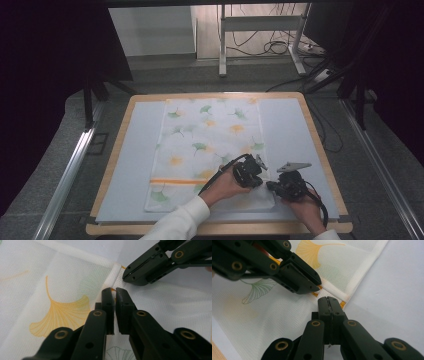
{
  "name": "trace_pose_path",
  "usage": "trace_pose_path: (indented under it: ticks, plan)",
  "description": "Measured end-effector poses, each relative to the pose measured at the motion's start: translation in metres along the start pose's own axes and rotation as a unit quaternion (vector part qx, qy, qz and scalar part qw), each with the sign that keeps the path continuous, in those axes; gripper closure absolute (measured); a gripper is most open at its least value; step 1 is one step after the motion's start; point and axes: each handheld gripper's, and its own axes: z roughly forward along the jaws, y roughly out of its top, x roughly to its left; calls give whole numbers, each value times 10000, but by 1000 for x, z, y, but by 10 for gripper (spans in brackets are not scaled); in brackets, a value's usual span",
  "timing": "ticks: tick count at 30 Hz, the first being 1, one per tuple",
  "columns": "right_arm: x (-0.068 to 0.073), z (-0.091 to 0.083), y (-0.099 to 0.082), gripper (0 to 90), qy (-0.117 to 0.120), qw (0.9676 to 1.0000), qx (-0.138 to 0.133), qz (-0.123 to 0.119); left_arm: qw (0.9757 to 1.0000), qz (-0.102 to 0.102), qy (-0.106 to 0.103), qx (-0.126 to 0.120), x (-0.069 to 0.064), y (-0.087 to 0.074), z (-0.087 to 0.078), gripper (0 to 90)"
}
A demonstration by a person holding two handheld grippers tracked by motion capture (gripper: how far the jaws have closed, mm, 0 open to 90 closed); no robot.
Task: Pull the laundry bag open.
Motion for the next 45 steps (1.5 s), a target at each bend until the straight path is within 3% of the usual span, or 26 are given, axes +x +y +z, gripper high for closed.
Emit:
trace_pose_path:
  ticks: [5,17,30,35,45]
  plan:
    - [0,0,0,897,-10,10000,10,-14,9999,95,88,46,-3,0,-1,900]
    - [0,0,0,897,-8,10000,8,-28,9996,-41,282,-12,-7,-4,-2,900]
    - [-1,0,0,897,22,10000,6,-31,9996,-165,231,16,-2,-10,-8,900]
    - [-1,0,0,897,23,10000,6,-30,9996,-98,258,68,-1,-13,-11,900]
    - [-1,0,0,897,40,10000,6,-29,9994,-174,294,44,1,-22,-17,900]
